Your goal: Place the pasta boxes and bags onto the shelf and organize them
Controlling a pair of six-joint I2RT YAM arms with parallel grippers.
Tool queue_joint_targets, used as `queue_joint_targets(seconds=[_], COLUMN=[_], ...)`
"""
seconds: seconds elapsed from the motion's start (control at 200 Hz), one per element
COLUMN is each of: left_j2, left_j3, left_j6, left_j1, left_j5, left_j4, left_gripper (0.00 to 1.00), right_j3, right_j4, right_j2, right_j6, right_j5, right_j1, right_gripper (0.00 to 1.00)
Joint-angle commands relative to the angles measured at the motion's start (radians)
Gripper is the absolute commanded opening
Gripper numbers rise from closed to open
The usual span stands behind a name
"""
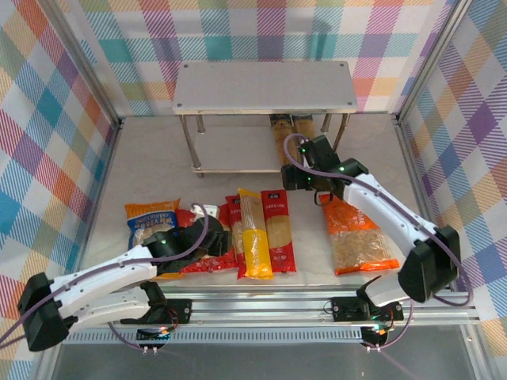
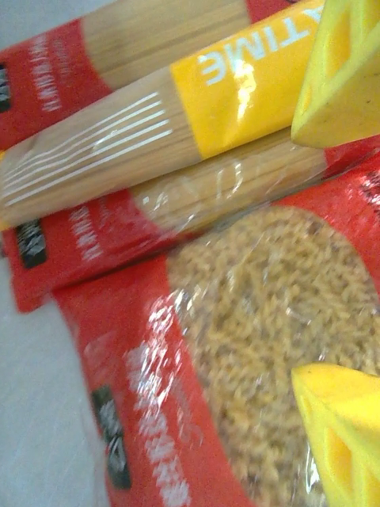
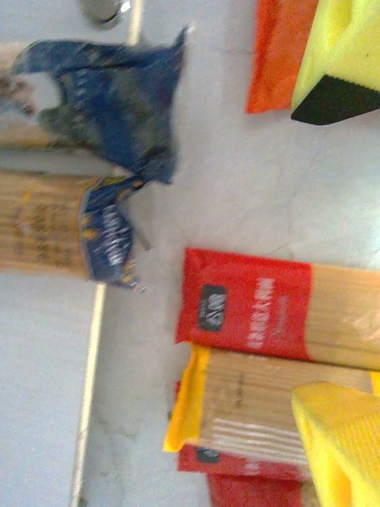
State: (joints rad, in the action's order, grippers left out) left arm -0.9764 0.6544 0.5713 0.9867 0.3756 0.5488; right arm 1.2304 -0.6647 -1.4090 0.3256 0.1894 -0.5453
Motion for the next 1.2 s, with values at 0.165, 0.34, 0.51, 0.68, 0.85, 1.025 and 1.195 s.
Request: queue_joint_targets(seconds=[0.165, 0.34, 0.51, 0.68, 0.85, 1.025, 1.195], left_j2=[-0.293, -0.390, -0.441, -0.511, -0.565, -0.599, -0.601], left_j3=[0.167, 0.179, 0.185, 0.192, 0.215, 0.212, 0.208], left_j6=[0.147, 0.242, 0.282, 0.298, 0.299, 0.305, 0.302], left_j1=[0.154, 0.155, 0.155, 0.155, 0.155, 0.155, 0.155], left_j5=[0.056, 0.044, 0.004, -0.073, -0.115, -0.140, -0.148], left_j4=[-0.091, -0.129, -0.128, -0.200, -0.230, -0.260, -0.260], left_gripper=[0.77, 0.85, 0.90, 0.90, 0.87, 0.78, 0.59], right_j3=[-0.144, -0.177, -0.195, -0.219, -0.225, -0.236, -0.243], right_j4=[-0.056, -0.050, -0.049, -0.028, -0.019, -0.004, 0.002], right_j2=[0.189, 0.242, 0.274, 0.304, 0.308, 0.305, 0.297], right_j6=[0.077, 0.092, 0.084, 0.093, 0.093, 0.094, 0.097], right_j5=[-0.067, -0.106, -0.111, -0.116, -0.122, -0.129, -0.138], right_j1=[-0.005, -0.007, -0.007, -0.007, -0.006, -0.007, -0.007], right_gripper=[0.85, 0.85, 0.86, 0.88, 0.88, 0.88, 0.88])
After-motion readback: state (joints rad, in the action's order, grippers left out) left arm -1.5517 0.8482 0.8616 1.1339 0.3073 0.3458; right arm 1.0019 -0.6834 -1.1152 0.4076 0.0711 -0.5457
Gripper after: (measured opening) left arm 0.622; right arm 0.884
